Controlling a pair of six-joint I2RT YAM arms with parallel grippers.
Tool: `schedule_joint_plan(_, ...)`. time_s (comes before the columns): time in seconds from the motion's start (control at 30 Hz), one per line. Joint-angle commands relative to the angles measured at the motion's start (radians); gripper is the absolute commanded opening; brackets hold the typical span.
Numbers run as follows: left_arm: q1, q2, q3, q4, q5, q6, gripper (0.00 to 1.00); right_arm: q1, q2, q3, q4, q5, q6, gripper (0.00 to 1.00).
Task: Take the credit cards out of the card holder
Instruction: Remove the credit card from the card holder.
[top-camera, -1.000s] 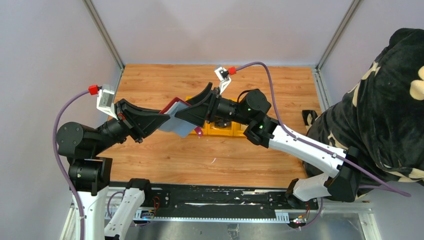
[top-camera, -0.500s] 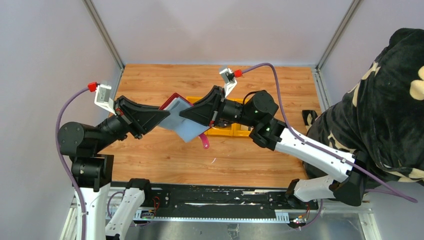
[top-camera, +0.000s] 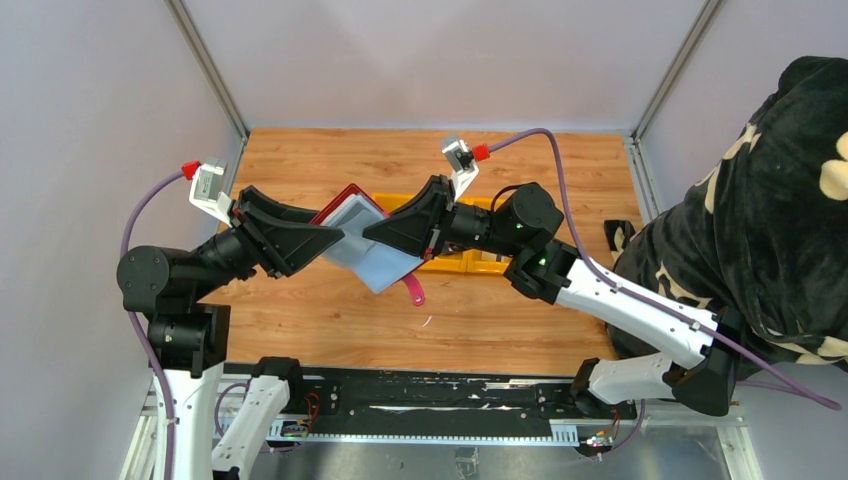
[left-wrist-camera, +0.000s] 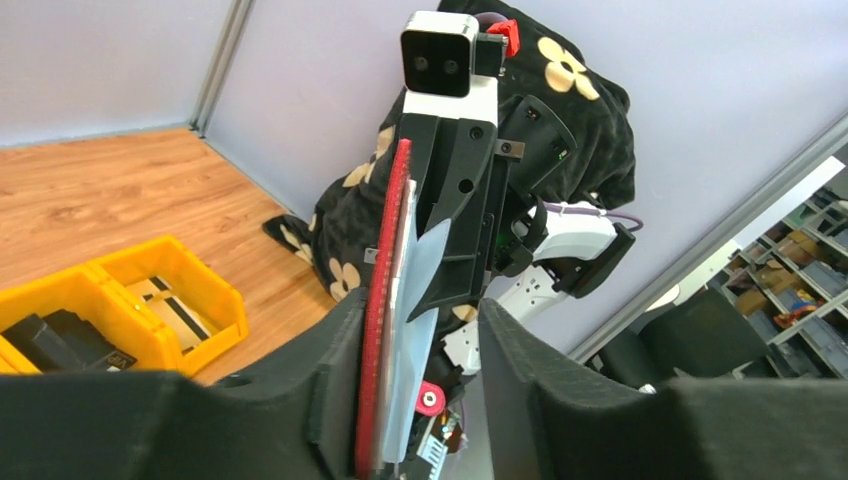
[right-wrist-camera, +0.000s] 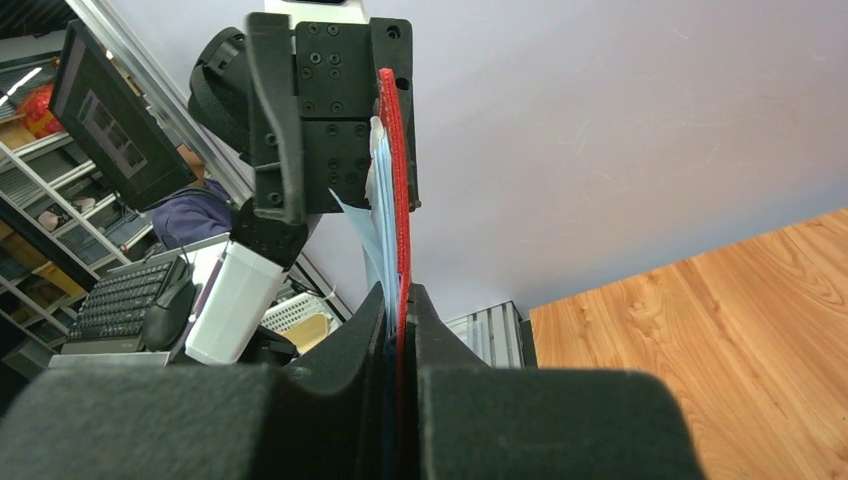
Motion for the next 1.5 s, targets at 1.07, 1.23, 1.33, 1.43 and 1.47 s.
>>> schedule_joint_plan(1.07,-0.01,0.051,0.025,0.167,0.121,-0.171,0.04,-0.001,-0.066,-0.058,0.036,-0.143,-0.098,0.04)
schedule_joint_plan(1.23,-0.01,0.055,0.039,0.17,0.127,-0.17,0.0,-0.001,-0.076,-0.066,0.031,-0.152,-0.107,0.14)
schedule_joint_plan(1.33,-0.01,0.052,0.041,0.16,0.127,-0.148,0.0,-0.001,-0.077,-0.069,0.04,-0.142,-0.092,0.43)
schedule_joint_plan(1.43,-0.01,0.044,0.042,0.111,0.121,-0.09,0.0,-0.001,-0.067,-0.059,0.07,-0.13,-0.061,0.6)
schedule_joint_plan(1.47,-0.01,0.038,0.043,0.089,0.116,-0.064,0.0,-0.001,-0.058,-0.048,0.074,-0.126,-0.041,0.66)
